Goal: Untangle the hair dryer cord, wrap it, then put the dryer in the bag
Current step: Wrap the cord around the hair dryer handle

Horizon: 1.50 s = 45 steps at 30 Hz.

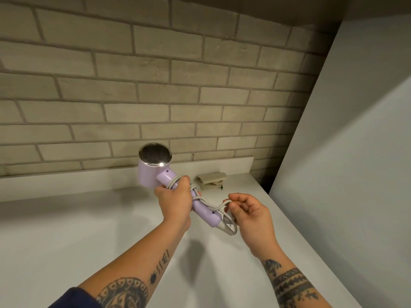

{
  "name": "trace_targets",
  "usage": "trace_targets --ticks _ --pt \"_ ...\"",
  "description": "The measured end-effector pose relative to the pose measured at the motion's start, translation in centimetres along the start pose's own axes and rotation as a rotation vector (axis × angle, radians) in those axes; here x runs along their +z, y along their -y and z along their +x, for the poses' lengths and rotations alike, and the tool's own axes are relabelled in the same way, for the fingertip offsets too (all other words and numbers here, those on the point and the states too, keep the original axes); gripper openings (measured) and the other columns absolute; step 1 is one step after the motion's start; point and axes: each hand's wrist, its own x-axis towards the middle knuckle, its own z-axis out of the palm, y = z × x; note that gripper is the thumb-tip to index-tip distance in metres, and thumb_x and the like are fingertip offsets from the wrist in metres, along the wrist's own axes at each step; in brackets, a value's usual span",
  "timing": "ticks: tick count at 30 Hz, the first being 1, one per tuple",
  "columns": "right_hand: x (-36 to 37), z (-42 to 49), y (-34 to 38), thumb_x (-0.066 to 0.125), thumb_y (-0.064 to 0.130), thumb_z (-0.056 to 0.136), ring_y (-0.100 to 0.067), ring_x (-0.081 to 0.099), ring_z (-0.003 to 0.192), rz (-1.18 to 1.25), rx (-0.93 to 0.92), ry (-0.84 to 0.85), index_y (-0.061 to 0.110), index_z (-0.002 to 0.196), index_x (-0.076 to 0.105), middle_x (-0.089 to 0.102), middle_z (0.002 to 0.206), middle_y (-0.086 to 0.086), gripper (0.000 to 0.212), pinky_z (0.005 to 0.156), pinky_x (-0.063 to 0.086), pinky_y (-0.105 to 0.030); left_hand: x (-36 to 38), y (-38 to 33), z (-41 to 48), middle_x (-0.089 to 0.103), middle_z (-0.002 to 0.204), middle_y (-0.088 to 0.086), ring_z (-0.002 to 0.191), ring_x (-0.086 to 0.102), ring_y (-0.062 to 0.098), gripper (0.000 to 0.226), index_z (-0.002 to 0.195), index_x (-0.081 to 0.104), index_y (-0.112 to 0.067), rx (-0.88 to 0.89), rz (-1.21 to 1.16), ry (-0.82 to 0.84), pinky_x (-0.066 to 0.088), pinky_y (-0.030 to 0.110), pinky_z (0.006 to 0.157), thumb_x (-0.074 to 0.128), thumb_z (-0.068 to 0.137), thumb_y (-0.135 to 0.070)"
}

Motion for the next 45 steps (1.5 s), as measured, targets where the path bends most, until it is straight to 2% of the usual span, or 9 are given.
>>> trace_targets --ticks 6,14,17,21,25,29,33,41,45 --pt "0.0 0.1 0.5 0.067 0.003 0.093 -0.02 0.071 0.076 -0.05 -0.018 -0.08 0.014 0.093 0.07 0.076 0.082 -0.006 0.012 0.073 0.06 -0.041 0.4 0.2 0.3 0.071 0.095 0.02 0.08 0.074 0.04 0.048 0.1 0.042 -0.021 0.074 0.054 -0.056 0.061 0.062 0.069 0.068 0.064 -0.038" --pt "0.7 -0.8 0.2 0.068 0.003 0.093 -0.013 0.071 0.075 0.106 -0.067 -0.303 0.014 0.095 0.068 0.077 0.085 0.002 0.011 0.069 0.06 -0.031 1.0 0.4 -0.3 0.068 0.086 0.008 0.076 0.073 0.036 0.044 0.1 0.044 -0.018 0.127 0.069 -0.043 0.062 0.056 0.072 0.069 0.068 -0.034" --pt "0.8 -0.9 0.5 0.066 0.001 0.094 -0.011 0.069 0.071 0.165 -0.041 -0.287 0.015 0.096 0.066 0.077 0.081 0.005 0.014 0.058 0.056 -0.028 0.6 0.8 -0.2 0.067 0.087 0.006 0.077 0.072 0.031 0.042 0.104 0.047 -0.013 0.099 0.111 -0.05 0.062 0.052 0.075 0.069 0.073 -0.031" --pt "0.6 -0.7 0.7 0.06 0.0 0.097 -0.024 0.069 0.077 0.242 0.062 -0.226 0.014 0.104 0.064 0.076 0.083 -0.001 0.016 0.067 0.055 -0.042 0.3 1.1 0.0 0.068 0.089 0.01 0.076 0.072 0.034 0.042 0.101 0.048 -0.016 0.072 0.106 -0.02 0.063 0.051 0.071 0.069 0.069 -0.032" --pt "0.0 -0.8 0.5 0.052 0.001 0.101 -0.022 0.067 0.073 0.308 0.224 -0.069 0.011 0.11 0.061 0.075 0.086 -0.004 0.017 0.066 0.057 -0.039 0.4 1.3 0.0 0.07 0.088 0.014 0.078 0.074 0.04 0.045 0.102 0.048 -0.017 0.051 0.092 -0.032 0.062 0.06 0.07 0.069 0.066 -0.033" --pt "-0.1 -1.3 0.2 0.055 0.002 0.1 -0.023 0.069 0.078 0.291 0.16 -0.049 0.01 0.106 0.061 0.073 0.091 -0.006 0.012 0.068 0.055 -0.04 0.8 1.3 0.1 0.072 0.09 0.017 0.075 0.074 0.037 0.047 0.109 0.047 -0.012 0.037 0.062 -0.061 0.064 0.054 0.067 0.066 0.069 -0.029" --pt "0.0 -1.5 0.2 0.056 0.001 0.099 -0.012 0.07 0.07 0.252 0.101 -0.065 0.01 0.097 0.055 0.073 0.08 -0.003 0.009 0.064 0.054 -0.022 1.1 1.5 0.3 0.072 0.093 0.02 0.075 0.075 0.037 0.046 0.104 0.045 -0.016 -0.011 0.055 -0.058 0.063 0.058 0.065 0.065 0.066 -0.033" --pt "0.1 -1.0 -1.8 0.057 0.007 0.1 -0.016 0.053 0.064 0.379 0.368 -0.05 0.013 0.091 0.051 0.072 0.08 -0.002 0.012 0.064 0.041 -0.031 1.4 2.4 0.3 0.071 0.088 0.019 0.07 0.074 0.038 0.035 0.097 0.041 -0.022 -0.008 0.084 -0.059 0.062 0.058 0.064 0.064 0.072 -0.028" --pt "0.0 -1.7 -1.6 0.059 0.002 0.098 -0.014 0.051 0.056 0.11 0.133 -0.082 0.008 0.093 0.054 0.072 0.077 -0.007 0.009 0.054 0.046 -0.023 1.2 2.5 0.8 0.069 0.086 0.017 0.068 0.072 0.036 0.034 0.103 0.041 -0.019 0.01 0.09 -0.089 0.063 0.054 0.064 0.064 0.078 -0.025"
